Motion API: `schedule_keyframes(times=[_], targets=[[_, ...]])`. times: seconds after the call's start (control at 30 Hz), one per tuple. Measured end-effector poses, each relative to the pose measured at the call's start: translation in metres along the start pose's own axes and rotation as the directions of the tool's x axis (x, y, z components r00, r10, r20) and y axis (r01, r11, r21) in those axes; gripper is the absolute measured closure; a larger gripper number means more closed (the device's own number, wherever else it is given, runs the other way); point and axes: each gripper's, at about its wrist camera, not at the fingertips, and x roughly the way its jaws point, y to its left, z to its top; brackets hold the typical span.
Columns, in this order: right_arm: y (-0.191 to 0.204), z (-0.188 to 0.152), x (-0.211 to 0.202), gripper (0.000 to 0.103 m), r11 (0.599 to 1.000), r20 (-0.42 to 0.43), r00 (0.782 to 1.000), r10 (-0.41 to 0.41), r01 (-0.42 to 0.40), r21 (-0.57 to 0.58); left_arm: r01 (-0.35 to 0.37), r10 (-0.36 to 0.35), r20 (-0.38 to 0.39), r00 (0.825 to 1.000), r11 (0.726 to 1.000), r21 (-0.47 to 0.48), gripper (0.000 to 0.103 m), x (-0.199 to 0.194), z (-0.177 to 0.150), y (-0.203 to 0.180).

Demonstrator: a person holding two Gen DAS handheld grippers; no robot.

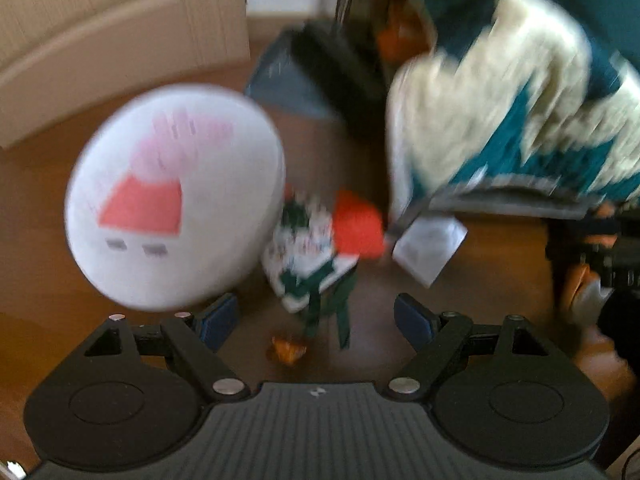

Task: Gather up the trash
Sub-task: 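Lower both tools back to the trash pile, then grasp the white tissue with the right tool while the left tool grasps the orange snack packet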

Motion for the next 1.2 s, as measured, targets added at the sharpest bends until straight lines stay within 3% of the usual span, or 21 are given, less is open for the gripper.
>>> schedule_keyframes(times=[0.1, 0.3, 0.5, 0.73, 0.97, 1.07, 1.2], targets=[[-0.003, -0.006, 0.040, 0.049, 1.000, -0.055, 0.998, -0.014, 0.013, -0.012, 0.011, -0.012, -0.062, 0.998, 1.000, -0.013, 0.018, 0.039, -0.016, 0.009], [0.008, -0.015, 0.112, 0.049, 0.988, -0.137, 0.989, -0.050, 0.028, -0.155, 0.026, -0.033, -0.142, 0.989, 0.998, -0.050, 0.018, 0.105, -0.038, 0.022], [0.026, -0.020, 0.174, 0.049, 0.943, -0.156, 0.981, -0.117, 0.061, -0.327, 0.020, -0.036, -0.195, 0.980, 0.996, -0.082, 0.018, 0.161, -0.059, 0.034], [0.025, -0.013, 0.216, 0.049, 0.937, -0.152, 0.979, -0.133, 0.074, -0.342, 0.010, -0.038, -0.219, 0.975, 0.992, -0.128, 0.018, 0.199, -0.069, 0.043], [0.017, -0.015, 0.237, 0.049, 0.934, -0.111, 0.973, -0.201, 0.156, -0.322, 0.015, -0.045, -0.225, 0.973, 0.991, -0.135, 0.018, 0.213, -0.077, 0.043], [0.013, -0.013, 0.245, 0.050, 0.943, -0.138, 0.970, -0.198, 0.151, -0.296, 0.016, -0.048, -0.217, 0.975, 0.989, -0.148, 0.019, 0.216, -0.078, 0.047], [0.008, -0.012, 0.249, 0.050, 0.950, -0.157, 0.970, -0.186, 0.137, -0.279, 0.001, -0.043, -0.229, 0.972, 0.984, -0.178, 0.033, 0.221, -0.077, 0.050]])
